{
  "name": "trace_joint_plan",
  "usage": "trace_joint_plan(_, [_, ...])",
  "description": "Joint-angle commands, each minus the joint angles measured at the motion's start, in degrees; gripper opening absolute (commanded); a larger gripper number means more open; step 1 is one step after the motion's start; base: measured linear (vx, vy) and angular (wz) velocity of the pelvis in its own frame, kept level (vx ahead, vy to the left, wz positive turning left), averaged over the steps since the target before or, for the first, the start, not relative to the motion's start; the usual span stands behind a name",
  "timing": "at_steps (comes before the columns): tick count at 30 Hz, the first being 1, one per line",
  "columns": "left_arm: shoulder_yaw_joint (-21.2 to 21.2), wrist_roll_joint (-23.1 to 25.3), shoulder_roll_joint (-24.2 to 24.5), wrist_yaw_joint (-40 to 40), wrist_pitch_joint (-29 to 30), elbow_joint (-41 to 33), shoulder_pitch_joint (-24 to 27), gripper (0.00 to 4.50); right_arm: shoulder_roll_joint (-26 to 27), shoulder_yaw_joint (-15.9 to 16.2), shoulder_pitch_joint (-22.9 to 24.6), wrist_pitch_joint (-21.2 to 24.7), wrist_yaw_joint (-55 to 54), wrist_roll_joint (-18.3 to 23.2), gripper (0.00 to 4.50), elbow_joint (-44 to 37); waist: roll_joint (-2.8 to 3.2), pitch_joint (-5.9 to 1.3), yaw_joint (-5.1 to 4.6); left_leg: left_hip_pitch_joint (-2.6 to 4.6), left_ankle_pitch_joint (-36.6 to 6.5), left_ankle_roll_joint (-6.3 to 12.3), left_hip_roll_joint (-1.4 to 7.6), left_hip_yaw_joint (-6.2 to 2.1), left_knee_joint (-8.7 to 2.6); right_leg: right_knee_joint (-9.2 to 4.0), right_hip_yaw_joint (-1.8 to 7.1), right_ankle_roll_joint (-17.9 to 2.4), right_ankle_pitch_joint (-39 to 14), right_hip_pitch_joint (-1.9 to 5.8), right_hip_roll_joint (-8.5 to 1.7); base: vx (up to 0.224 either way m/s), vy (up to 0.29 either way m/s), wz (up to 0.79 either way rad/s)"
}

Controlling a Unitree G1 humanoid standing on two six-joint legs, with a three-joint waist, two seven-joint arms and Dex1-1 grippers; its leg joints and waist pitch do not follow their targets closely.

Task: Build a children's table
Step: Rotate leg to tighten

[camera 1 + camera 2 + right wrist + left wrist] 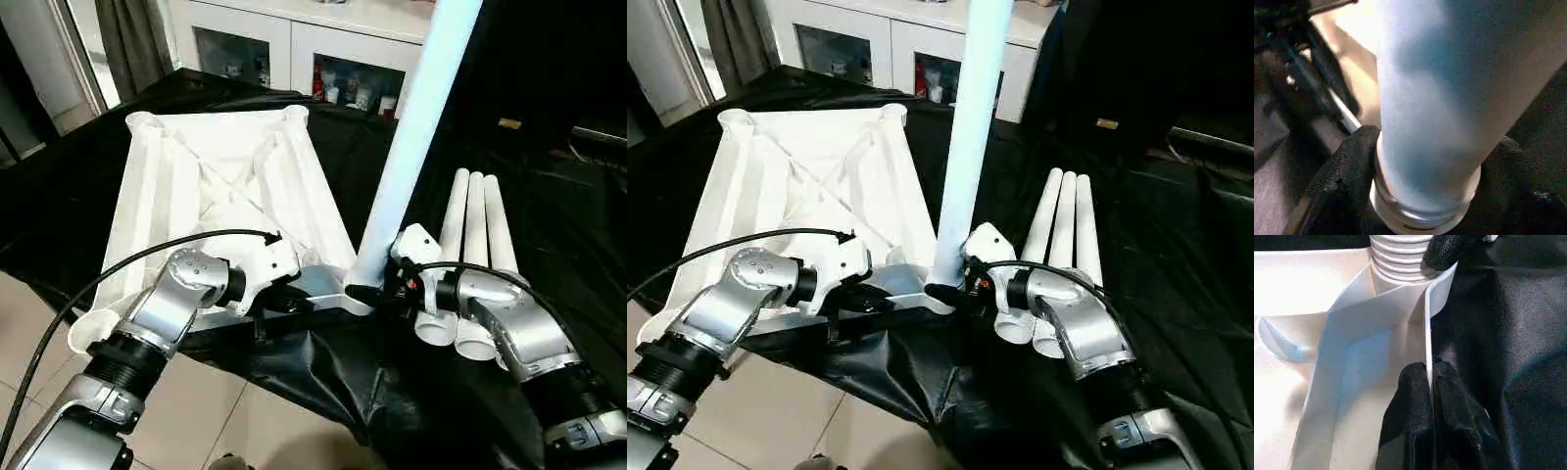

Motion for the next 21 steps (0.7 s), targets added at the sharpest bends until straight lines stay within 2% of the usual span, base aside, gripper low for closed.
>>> trace_joint_plan(1, [0.2,0.3,-2.2,3.2,1.7,0.9,-1.2,0.00,2.5,-3.8,-0.6,1.0,-8.6,0.0,2.69,4.7,0.01,-4.14,-0.27,-0.19,-9.5,1.58,0.88,0.15,-3.78,-4.57,2.98,-9.4,-14.1,3.61,-3.51,0.000,0.000,0.00])
trace_joint_plan(2, [1.5,1.4,-4.4,9.1,2.8,4.3,-2.9,0.00,5.4,-6.4,-1.8,1.5,-16.1,-0.1,2.69,8.2,0.14,-3.77,-0.59,0.02,-11.2,0.71,0.75,0.23,-3.95,-5.14,2.84,-8.6,-18.4,3.17,-3.41,0.000,0.000,0.00])
trace_joint_plan(3, [2.3,2.2,-6.0,13.2,3.6,6.7,-4.0,0.00,7.3,-8.1,-2.7,1.9,-21.1,-0.2,2.68,10.5,0.21,-3.68,-0.70,0.33,-12.6,0.08,0.64,0.14,-3.99,-5.52,2.71,-7.9,-21.6,3.04,-3.49,0.000,0.000,0.00])
trace_joint_plan(4, [3.0,2.6,-7.1,15.9,3.9,8.4,-4.9,0.00,8.7,-9.4,-3.3,2.3,-24.5,0.1,2.67,12.1,0.04,-3.96,-0.80,0.33,-12.7,-0.64,0.50,-0.08,-3.90,-5.68,2.64,-6.7,-24.1,3.42,-3.77,0.000,0.000,0.00])
trace_joint_plan(5, [4.2,2.7,-9.7,20.6,5.1,11.4,-6.7,0.00,11.3,-10.9,-4.6,2.4,-30.7,0.1,2.67,15.3,-0.09,-4.05,-0.95,0.30,-12.1,-0.73,0.63,-0.06,-3.98,-5.67,2.73,-6.5,-23.7,3.47,-3.69,0.000,0.000,0.00])
trace_joint_plan(6, [4.7,2.7,-11.2,23.0,5.8,13.0,-7.7,0.00,12.7,-11.4,-5.4,2.2,-33.7,-0.1,2.67,17.1,0.08,-3.84,-1.25,0.46,-12.7,-0.89,0.48,-0.01,-3.91,-6.02,2.65,-6.2,-25.1,2.99,-3.63,0.000,0.000,0.00])
trace_joint_plan(7, [5.1,2.7,-12.3,24.7,6.3,14.1,-8.5,0.00,13.7,-11.7,-5.9,2.0,-35.9,-0.2,2.67,18.4,0.11,-3.96,-1.34,0.41,-12.8,-0.84,0.40,-0.07,-3.95,-6.19,2.53,-5.7,-25.9,3.15,-3.67,0.000,0.000,0.00])
trace_joint_plan(8, [5.3,2.8,-13.0,26.0,6.5,14.9,-9.0,0.00,14.5,-11.9,-6.3,1.8,-37.2,0.0,2.67,19.4,0.06,-4.13,-1.15,0.36,-12.4,-0.47,0.55,-0.18,-4.00,-6.19,2.52,-5.4,-24.6,3.38,-3.76,0.000,0.000,0.00])
trace_joint_plan(9, [5.3,3.2,-14.6,28.6,6.7,16.5,-10.2,0.00,16.5,-12.7,-7.4,1.5,-40.3,0.3,2.67,21.5,0.12,-4.06,-1.30,0.27,-12.5,-0.22,0.53,-0.07,-4.03,-6.13,2.62,-5.5,-23.9,3.11,-3.71,0.000,0.000,0.00])
trace_joint_plan(11, [5.1,4.0,-16.8,31.7,6.6,18.9,-11.8,0.00,19.4,-13.8,-9.4,0.0,-45.1,0.6,2.67,25.1,0.24,-4.06,-1.34,0.40,-13.2,-0.30,0.48,-0.14,-4.09,-6.18,2.48,-5.5,-23.8,3.08,-3.61,0.000,0.000,0.00])
trace_joint_plan(14, [4.0,5.1,-18.5,32.5,5.8,20.6,-12.8,0.00,21.6,-13.9,-11.5,-2.0,-46.5,0.2,2.67,28.1,0.33,-4.30,-1.20,0.32,-12.3,-0.11,0.71,-0.21,-4.16,-5.64,2.59,-6.6,-18.6,3.35,-3.62,0.000,0.000,0.00])
trace_joint_plan(16, [3.9,5.0,-19.1,32.3,5.3,21.2,-13.1,0.00,22.4,-14.5,-12.6,-2.9,-46.8,0.3,2.67,29.3,0.25,-4.26,-1.30,0.16,-12.7,0.23,0.63,-0.16,-4.19,-5.57,2.60,-7.2,-17.6,3.45,-3.59,0.000,0.000,0.00])
trace_joint_plan(17, [3.7,5.1,-19.2,32.0,4.9,21.4,-13.2,0.00,22.6,-14.7,-13.0,-3.2,-46.7,0.4,3.02,29.7,0.25,-4.31,-1.26,0.21,-12.9,0.33,0.61,-0.10,-4.16,-5.61,2.65,-7.3,-17.5,3.44,-3.65,0.000,0.000,0.00])
trace_joint_plan(18, [3.3,5.1,-19.2,31.4,4.2,21.6,-13.2,0.00,22.8,-15.1,-13.7,-3.8,-46.4,0.7,3.02,30.3,0.08,-4.33,-1.30,0.22,-13.1,0.46,0.62,-0.10,-4.20,-5.61,2.66,-7.3,-17.7,3.42,-3.61,0.000,0.000,0.00])
trace_joint_plan(20, [2.8,5.0,-18.9,30.0,2.9,21.8,-13.1,0.00,23.0,-15.3,-14.6,-4.6,-45.4,0.8,3.39,31.1,0.10,-4.33,-1.29,0.30,-13.9,0.44,0.66,-0.11,-4.24,-5.72,2.65,-7.2,-18.6,3.40,-3.69,0.000,0.000,0.00])
trace_joint_plan(21, [2.8,5.0,-18.9,30.0,2.9,21.8,-13.1,0.00,23.0,-15.3,-14.6,-4.6,-45.4,0.8,3.39,31.1,0.08,-4.28,-1.36,0.26,-14.3,0.52,0.62,-0.10,-4.25,-5.79,2.65,-7.1,-19.3,3.36,-3.69,0.000,0.000,0.00])
